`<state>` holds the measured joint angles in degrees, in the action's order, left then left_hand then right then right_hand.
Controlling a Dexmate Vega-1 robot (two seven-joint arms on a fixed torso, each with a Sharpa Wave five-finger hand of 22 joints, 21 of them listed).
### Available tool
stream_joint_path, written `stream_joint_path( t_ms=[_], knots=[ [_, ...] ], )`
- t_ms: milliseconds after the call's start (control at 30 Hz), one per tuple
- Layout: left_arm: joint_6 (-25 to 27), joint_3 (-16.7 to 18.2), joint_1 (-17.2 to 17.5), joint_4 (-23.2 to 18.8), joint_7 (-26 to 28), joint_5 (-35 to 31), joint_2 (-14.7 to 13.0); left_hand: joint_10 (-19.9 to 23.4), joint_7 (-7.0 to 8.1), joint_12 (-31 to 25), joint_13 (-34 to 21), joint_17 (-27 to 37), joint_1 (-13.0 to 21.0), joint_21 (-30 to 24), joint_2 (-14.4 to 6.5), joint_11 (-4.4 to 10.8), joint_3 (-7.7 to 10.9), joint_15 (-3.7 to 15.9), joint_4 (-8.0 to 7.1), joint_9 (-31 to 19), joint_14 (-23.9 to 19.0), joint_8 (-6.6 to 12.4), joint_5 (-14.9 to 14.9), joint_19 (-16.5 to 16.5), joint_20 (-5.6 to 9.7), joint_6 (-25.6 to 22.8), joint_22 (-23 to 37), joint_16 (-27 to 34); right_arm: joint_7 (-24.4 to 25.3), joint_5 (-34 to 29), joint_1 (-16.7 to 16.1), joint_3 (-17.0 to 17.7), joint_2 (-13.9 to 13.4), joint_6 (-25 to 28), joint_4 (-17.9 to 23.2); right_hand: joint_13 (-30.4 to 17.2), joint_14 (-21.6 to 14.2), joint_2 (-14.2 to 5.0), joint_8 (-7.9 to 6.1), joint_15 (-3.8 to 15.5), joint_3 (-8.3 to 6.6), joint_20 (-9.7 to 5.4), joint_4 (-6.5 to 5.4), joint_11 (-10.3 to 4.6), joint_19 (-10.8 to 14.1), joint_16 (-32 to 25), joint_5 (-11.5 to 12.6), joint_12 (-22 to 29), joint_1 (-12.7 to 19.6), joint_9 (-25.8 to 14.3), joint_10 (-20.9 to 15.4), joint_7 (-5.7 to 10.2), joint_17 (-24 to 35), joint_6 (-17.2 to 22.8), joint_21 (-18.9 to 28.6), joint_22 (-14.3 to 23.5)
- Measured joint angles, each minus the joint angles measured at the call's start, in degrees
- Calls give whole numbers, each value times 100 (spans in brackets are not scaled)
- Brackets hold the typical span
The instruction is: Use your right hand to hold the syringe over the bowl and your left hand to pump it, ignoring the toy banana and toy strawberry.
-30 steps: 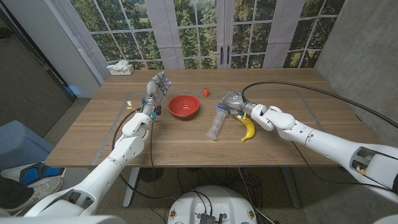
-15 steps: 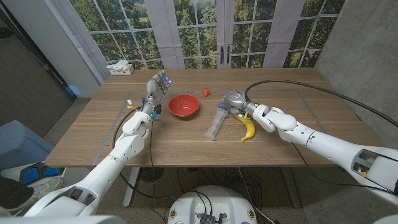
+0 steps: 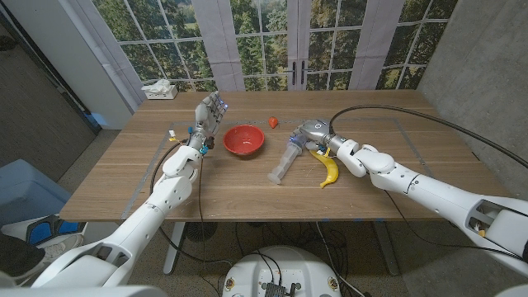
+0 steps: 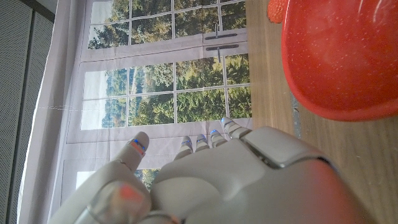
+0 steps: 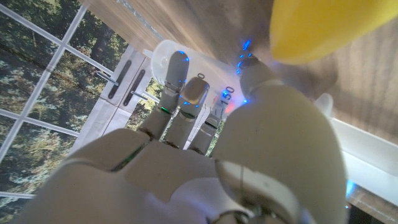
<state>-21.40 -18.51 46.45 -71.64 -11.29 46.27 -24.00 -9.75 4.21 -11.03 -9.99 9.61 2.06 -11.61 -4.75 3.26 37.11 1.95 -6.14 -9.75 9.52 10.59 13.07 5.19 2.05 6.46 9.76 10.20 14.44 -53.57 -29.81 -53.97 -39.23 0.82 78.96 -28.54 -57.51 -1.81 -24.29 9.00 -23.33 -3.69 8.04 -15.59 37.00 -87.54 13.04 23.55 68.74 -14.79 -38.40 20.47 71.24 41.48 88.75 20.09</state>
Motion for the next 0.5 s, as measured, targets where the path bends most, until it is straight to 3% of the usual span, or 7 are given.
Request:
stream_joint_path(
  t_ms=[500],
  knots=[
    [-22, -7, -18, -53, -4, -24, 3, 0, 29, 0, 0, 0, 18, 0, 13, 0, -2, 0, 2, 1, 0, -22, 0, 0, 0, 30, 0, 0, 571, 495, -159, 279, 10, 55, 109, -166, 10, 59, 1, 11, -1, 1, 0, 1, 1, -92, 77, 45, -58, 16, -2, 0, -17, 0, -46, 54]
  ],
)
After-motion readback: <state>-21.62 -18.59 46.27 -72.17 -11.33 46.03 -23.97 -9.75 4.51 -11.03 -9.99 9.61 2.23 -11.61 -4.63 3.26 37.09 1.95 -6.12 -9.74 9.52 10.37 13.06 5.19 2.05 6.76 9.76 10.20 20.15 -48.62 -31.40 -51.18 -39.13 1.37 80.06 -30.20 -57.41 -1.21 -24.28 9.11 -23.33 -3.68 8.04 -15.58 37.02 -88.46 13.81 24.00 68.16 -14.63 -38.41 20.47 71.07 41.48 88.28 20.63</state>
